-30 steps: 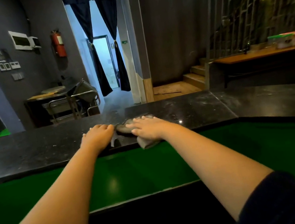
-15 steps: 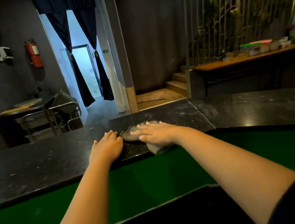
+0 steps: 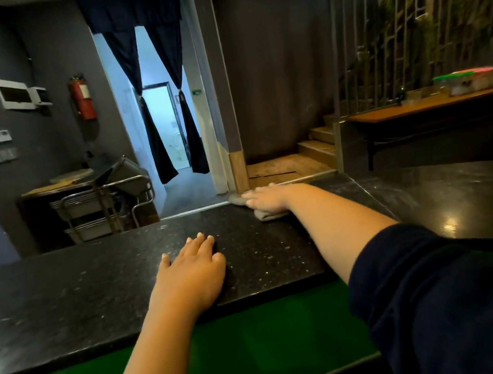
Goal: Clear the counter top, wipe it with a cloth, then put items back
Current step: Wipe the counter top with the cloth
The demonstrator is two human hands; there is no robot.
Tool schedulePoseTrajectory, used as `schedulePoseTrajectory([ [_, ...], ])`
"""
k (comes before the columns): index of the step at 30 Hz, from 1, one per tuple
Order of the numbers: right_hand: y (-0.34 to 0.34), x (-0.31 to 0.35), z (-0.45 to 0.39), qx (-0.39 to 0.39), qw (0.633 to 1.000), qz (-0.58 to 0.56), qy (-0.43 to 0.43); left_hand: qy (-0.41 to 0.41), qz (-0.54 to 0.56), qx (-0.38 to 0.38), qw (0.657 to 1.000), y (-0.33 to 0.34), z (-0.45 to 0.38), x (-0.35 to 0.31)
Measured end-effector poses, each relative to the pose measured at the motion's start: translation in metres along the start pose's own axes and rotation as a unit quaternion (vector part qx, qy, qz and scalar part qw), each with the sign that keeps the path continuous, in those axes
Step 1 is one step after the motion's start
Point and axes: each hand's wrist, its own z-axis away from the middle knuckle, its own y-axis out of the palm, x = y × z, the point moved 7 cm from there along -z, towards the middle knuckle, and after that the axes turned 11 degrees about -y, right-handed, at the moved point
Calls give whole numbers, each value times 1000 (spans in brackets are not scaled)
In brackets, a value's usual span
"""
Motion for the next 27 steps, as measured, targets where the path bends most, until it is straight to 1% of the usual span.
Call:
schedulePoseTrajectory([
  [3, 6, -64, -6, -5, 992, -26, 126, 1, 12, 3, 1000, 1, 0, 0],
  [4, 8, -77, -13, -18, 987, -40, 153, 0, 14, 3, 1000, 1, -1, 0],
  [5, 11, -78, -14, -31, 984, -43, 172, -1, 17, 3, 1000, 0, -1, 0],
  [6, 9, -62, -2, -39, 984, -34, 173, -1, 19, 2, 1000, 0, -1, 0],
  [7, 6, -36, 13, -42, 989, -21, 143, -3, 21, 0, 1000, 0, -1, 0],
  [9, 7, 17, 33, -29, 998, 2, 48, -10, 28, -1, 1000, 0, -1, 0],
  [11, 17, 61, 52, -12, 999, 2, -32, -12, 19, -6, 1000, -1, 0, 0],
  [13, 30, 77, 76, -14, 996, -10, -91, 0, 11, -16, 1000, -3, 3, -2],
  [15, 30, 68, 107, -26, 994, -22, -101, 6, 21, -16, 1000, -7, 10, -4],
  [16, 26, 54, 123, -38, 996, -23, -81, 10, 14, -18, 1000, -8, 14, -5],
  [17, 23, 34, 136, -51, 998, -31, -37, 22, -8, -24, 999, -10, 17, -7],
  [20, 25, -30, 162, -90, 985, -40, 141, 51, -69, -45, 995, -13, 22, -12],
  [21, 28, -36, 163, -97, 978, -32, 184, 52, -74, -46, 995, -13, 24, -13],
  [22, 29, -30, 161, -100, 974, -32, 202, 55, -72, -44, 995, -12, 25, -13],
  [23, 30, -16, 156, -96, 976, -33, 192, 58, -69, -46, 995, -12, 25, -14],
  [24, 30, 6, 152, -92, 982, -36, 161, 62, -66, -50, 995, -13, 25, -15],
  [27, 34, 62, 151, -84, 994, -57, 42, 69, -70, -61, 993, -14, 25, -17],
])
